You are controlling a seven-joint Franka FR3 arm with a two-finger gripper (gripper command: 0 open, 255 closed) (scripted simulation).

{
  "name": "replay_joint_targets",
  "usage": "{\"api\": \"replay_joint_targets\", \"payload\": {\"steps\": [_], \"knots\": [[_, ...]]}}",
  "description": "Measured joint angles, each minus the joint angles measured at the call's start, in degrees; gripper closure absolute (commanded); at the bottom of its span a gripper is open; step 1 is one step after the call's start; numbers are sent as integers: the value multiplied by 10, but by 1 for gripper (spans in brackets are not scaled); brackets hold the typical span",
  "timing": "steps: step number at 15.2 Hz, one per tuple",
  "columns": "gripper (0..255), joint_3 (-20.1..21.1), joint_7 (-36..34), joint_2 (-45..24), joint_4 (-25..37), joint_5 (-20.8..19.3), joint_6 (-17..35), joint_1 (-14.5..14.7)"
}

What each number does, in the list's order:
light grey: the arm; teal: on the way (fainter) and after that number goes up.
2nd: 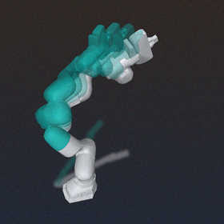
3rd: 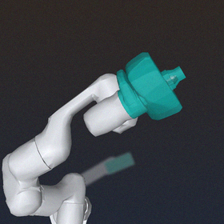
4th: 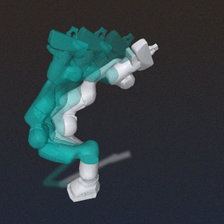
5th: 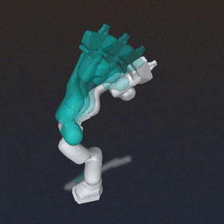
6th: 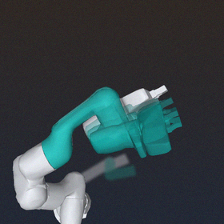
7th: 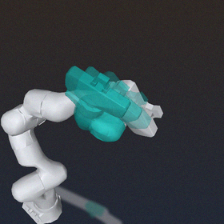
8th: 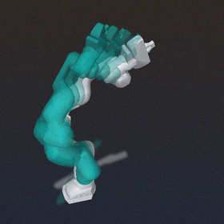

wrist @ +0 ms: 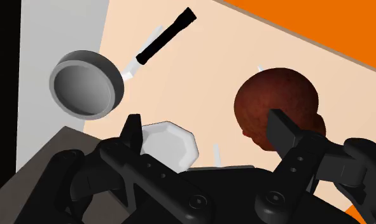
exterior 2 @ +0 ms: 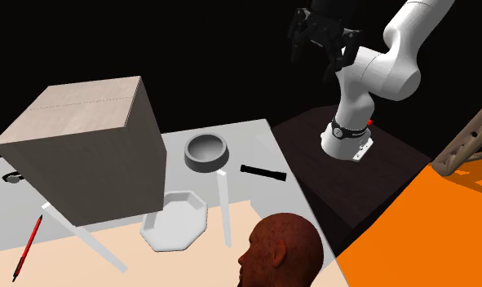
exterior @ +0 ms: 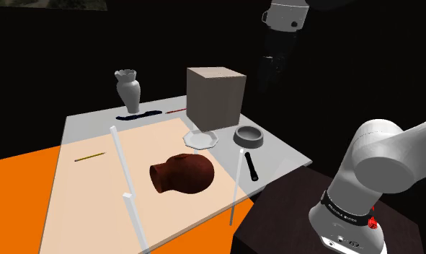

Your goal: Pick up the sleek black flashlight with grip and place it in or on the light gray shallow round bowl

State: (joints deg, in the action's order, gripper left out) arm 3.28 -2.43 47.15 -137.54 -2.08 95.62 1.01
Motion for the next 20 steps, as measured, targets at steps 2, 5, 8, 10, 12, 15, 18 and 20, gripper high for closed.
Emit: {"api": "replay_joint_targets", "payload": {"steps": [2,5,8,10,12,15,18,20], "knots": [[0,0,-5,2,-10,1,7,-3],[0,3,-38,-1,-53,6,48,-16],[0,3,-72,-11,-104,9,104,-33],[0,6,-98,-25,-134,14,145,-44],[0,8,-123,-41,-159,18,183,-55],[0,9,-156,-72,-197,22,247,-74],[0,12,-192,-111,-228,27,312,-90],[0,17,-219,-149,-247,32,365,-100]]}}
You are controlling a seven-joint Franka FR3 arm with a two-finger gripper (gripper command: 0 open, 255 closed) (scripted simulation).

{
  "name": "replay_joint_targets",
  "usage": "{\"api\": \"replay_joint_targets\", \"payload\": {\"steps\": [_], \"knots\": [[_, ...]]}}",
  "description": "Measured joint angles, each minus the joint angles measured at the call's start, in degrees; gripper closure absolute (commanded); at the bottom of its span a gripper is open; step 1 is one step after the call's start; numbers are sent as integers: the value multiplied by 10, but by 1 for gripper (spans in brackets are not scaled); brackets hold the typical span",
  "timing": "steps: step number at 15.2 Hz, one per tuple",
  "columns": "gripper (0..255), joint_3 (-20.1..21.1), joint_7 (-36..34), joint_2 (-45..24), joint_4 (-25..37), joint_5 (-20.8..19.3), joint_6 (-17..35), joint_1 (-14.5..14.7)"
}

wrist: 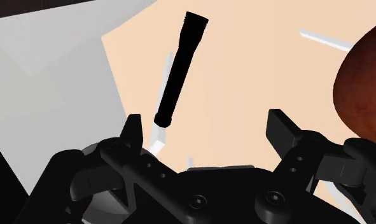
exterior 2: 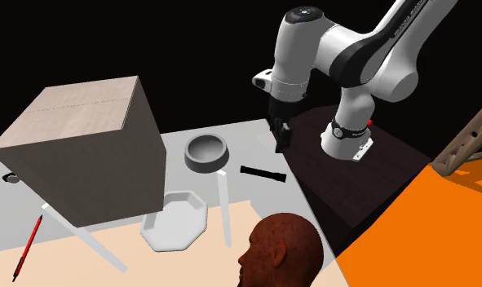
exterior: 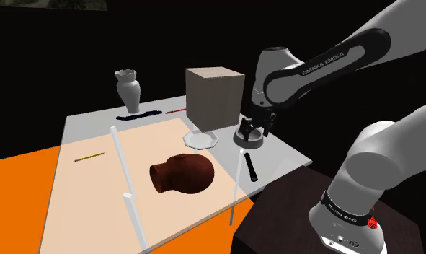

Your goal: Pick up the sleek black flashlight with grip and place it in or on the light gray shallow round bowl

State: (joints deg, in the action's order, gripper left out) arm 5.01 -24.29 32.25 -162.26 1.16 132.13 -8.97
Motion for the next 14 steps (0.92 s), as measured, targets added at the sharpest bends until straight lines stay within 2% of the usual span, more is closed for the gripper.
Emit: {"api": "replay_joint_targets", "payload": {"steps": [4,10,14], "knots": [[0,8,-52,-77,-26,9,98,-19],[0,13,-124,-239,-35,14,260,-52],[0,13,-147,-306,-33,6,324,-60]]}}
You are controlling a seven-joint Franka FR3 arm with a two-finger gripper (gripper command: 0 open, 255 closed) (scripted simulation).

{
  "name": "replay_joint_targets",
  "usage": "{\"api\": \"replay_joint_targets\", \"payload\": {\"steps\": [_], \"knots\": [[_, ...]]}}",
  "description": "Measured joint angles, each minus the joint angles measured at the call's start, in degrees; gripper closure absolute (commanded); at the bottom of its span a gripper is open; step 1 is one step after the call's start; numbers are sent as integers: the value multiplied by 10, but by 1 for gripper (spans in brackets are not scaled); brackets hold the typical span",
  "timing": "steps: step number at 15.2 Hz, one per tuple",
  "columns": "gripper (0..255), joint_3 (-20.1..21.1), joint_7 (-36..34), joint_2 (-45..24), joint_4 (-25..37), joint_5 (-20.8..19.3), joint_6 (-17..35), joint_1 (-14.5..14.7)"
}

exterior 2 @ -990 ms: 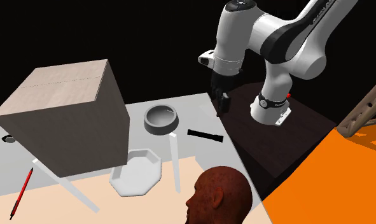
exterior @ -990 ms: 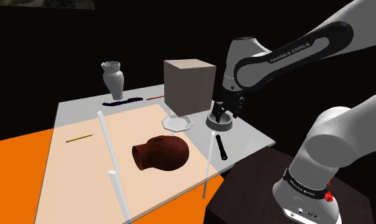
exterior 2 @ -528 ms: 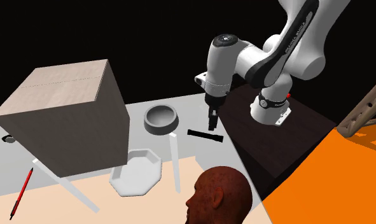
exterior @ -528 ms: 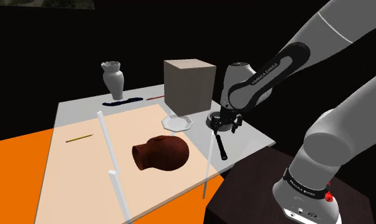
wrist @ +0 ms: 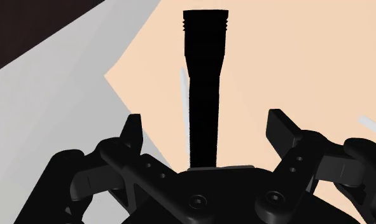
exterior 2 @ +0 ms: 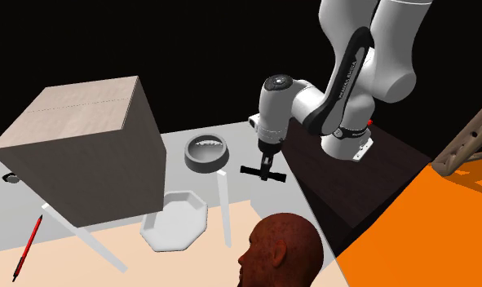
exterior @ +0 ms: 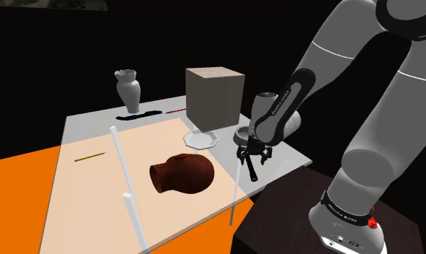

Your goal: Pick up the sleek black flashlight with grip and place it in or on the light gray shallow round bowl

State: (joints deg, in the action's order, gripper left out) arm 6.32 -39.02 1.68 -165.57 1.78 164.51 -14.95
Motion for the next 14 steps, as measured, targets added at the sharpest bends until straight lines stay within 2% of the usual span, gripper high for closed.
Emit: {"api": "replay_joint_targets", "payload": {"steps": [6,11,12,14], "knots": [[0,-7,-21,-66,9,-28,58,0],[0,-8,-23,-72,9,-30,63,0],[255,-8,-23,-73,9,-30,63,0],[255,-9,-23,-71,9,-30,62,0]]}}
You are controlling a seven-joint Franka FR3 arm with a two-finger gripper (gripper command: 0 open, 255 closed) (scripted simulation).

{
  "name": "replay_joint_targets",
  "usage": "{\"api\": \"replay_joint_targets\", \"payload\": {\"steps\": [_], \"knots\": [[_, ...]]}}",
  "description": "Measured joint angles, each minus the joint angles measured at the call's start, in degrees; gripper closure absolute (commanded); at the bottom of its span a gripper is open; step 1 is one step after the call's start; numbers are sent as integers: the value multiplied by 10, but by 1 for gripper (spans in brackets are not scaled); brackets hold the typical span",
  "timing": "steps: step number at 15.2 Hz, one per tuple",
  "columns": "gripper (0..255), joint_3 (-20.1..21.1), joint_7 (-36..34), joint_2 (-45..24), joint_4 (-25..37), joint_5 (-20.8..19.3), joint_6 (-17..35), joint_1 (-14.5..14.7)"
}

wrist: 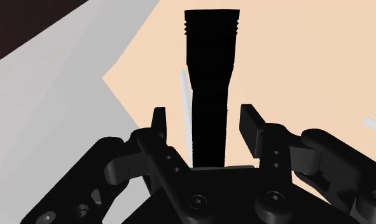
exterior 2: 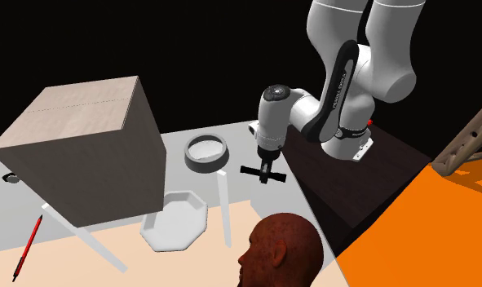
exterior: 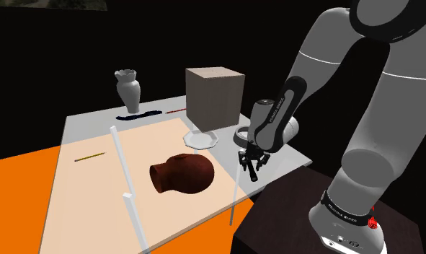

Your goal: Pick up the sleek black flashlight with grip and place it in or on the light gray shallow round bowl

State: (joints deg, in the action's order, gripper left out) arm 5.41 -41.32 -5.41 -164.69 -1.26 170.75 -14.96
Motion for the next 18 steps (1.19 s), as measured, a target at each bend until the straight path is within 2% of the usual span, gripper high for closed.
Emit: {"api": "replay_joint_targets", "payload": {"steps": [9,18], "knots": [[255,0,2,4,-1,2,-5,-1],[255,11,29,112,-10,42,-101,1]]}}
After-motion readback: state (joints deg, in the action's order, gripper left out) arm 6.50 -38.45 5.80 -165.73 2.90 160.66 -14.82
